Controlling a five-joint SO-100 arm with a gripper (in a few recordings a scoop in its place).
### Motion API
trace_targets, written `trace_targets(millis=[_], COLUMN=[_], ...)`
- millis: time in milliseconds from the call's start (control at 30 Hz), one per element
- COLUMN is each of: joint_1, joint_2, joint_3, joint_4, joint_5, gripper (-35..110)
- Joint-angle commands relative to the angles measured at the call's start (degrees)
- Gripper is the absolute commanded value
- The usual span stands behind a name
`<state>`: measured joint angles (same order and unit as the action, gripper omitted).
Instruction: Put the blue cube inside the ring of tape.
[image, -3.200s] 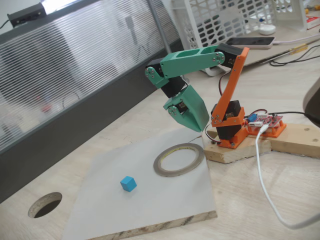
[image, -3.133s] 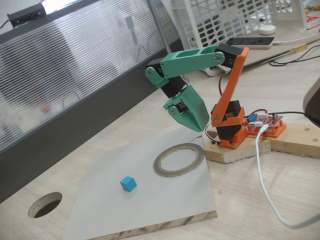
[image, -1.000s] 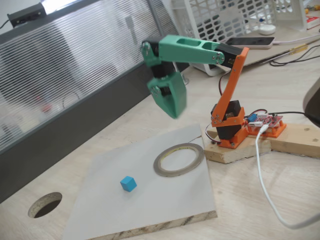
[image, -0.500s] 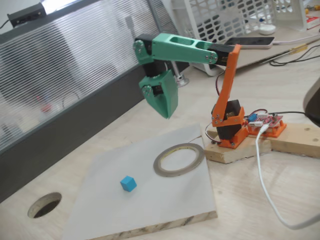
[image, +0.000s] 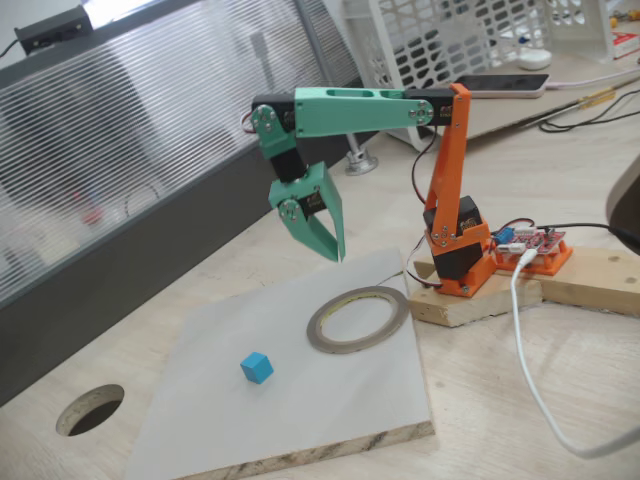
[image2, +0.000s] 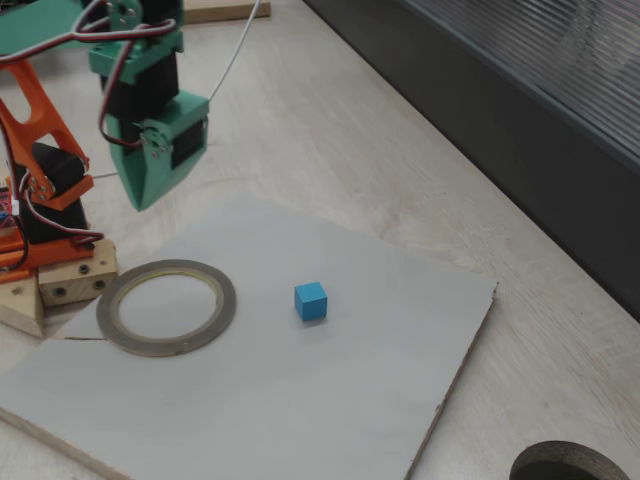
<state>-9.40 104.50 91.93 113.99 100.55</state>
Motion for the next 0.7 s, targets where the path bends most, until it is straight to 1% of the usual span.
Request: trace_targets(millis=[0,233,300,500,567,667], joint_1=[-3.9,-5.1,-5.1,-4.7,-4.6,-4.6], joint_2=[-3.4,-7.9,-9.9,-11.8,-11.8,-11.8], joint_3=[-0.9,-1.8,-1.8,-1.8,-1.8,-1.8], joint_4=[1.3,1.0,-1.7,-15.4,-17.7,-18.0], joint_5=[0.5,0.2,0.1,0.1,0.2,0.2], gripper=[2,2,2,2,2,2])
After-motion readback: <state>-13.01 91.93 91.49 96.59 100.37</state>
